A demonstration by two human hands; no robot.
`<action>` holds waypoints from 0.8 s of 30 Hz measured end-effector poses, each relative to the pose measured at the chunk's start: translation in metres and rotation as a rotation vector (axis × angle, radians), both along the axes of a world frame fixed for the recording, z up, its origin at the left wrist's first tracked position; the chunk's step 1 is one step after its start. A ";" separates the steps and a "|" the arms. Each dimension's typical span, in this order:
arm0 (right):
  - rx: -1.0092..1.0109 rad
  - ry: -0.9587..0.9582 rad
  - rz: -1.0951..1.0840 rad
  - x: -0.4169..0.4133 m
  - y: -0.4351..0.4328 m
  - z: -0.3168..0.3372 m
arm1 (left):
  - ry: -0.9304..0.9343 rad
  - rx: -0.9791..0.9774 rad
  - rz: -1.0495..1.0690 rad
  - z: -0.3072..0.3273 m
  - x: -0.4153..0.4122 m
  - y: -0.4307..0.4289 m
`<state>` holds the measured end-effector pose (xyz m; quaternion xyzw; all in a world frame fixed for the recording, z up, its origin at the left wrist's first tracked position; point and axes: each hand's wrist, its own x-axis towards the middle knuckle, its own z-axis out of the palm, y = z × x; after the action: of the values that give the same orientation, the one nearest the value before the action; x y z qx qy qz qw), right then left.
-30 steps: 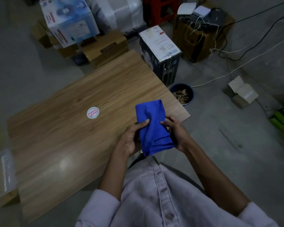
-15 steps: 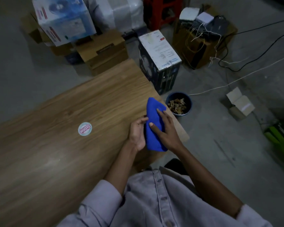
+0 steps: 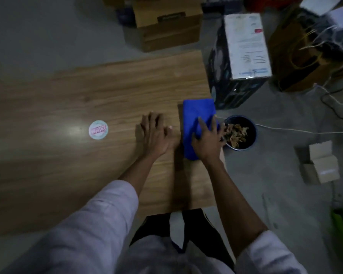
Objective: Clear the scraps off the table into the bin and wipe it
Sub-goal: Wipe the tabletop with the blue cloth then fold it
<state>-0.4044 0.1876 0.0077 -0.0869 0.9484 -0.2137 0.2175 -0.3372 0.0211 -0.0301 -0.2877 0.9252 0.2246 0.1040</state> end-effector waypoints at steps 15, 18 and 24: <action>-0.229 0.171 0.085 -0.010 0.004 -0.002 | -0.044 -0.173 -0.047 -0.006 -0.002 -0.002; -0.122 0.123 0.120 -0.039 -0.012 -0.025 | -0.001 -0.212 -0.052 -0.011 -0.042 -0.017; -0.027 0.273 0.294 -0.029 -0.033 -0.063 | 0.112 -0.330 -0.006 -0.036 -0.073 -0.026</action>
<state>-0.4337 0.1542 -0.0550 -0.2553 0.9433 -0.1784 0.1145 -0.4098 -0.0051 -0.0658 -0.2852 0.9547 0.0850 0.0041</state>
